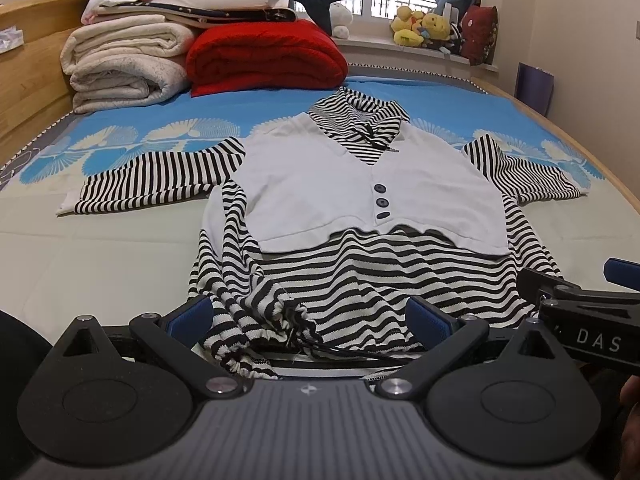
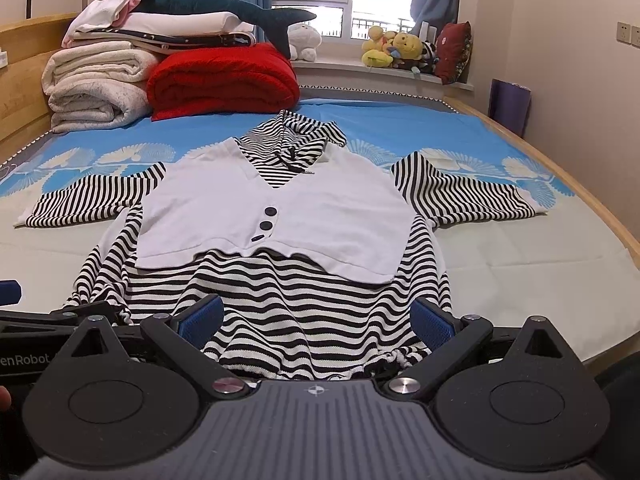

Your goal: Fold small clothes

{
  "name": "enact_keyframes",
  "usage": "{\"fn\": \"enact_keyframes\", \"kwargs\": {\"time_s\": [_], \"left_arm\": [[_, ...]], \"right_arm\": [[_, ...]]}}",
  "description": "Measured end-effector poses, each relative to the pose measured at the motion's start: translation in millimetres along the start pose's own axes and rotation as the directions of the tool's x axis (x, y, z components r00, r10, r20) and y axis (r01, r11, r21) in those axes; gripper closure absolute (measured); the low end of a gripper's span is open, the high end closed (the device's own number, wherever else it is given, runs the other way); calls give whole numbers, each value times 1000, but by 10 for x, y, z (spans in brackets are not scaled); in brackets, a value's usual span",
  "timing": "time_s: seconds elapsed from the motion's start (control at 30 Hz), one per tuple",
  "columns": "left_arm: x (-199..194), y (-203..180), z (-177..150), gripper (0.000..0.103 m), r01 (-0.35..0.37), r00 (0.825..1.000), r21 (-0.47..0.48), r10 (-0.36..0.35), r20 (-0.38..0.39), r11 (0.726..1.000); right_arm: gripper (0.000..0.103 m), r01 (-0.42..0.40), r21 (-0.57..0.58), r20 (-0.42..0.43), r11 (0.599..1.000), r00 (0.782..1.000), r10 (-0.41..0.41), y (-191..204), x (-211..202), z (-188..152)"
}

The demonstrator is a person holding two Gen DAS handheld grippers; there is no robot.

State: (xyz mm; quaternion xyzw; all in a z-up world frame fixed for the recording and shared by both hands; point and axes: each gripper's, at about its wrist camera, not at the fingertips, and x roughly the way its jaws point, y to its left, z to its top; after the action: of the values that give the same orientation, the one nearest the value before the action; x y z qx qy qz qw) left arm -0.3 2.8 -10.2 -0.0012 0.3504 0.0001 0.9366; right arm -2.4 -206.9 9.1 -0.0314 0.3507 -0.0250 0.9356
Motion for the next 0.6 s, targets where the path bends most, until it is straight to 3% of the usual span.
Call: {"fn": "enact_keyframes", "kwargs": {"time_s": [0.23,0.33,0.47,0.53,0.6], "left_arm": [[-104,36,195,1,35,999,9,-35,1,999],[-141,95,454,1,44,996,115,-53,75,992],[-18,215,846,1,46,992,213,-70,106,976],[174,300,954,2,18,992,232,-45,115,973],[467,420,922,8,14,999,234,-23,36,972]], "right_arm": [[5,-3,78,60,997,998,-2,-270,-75,249],[5,19,81,150,997,988,-31,-590,-82,577],[6,55,55,206,997,976,-65,-909,100,819],[10,73,45,193,996,978,-80,-988,290,749],[17,89,42,122,995,988,-94,-1030,526,591]]}}
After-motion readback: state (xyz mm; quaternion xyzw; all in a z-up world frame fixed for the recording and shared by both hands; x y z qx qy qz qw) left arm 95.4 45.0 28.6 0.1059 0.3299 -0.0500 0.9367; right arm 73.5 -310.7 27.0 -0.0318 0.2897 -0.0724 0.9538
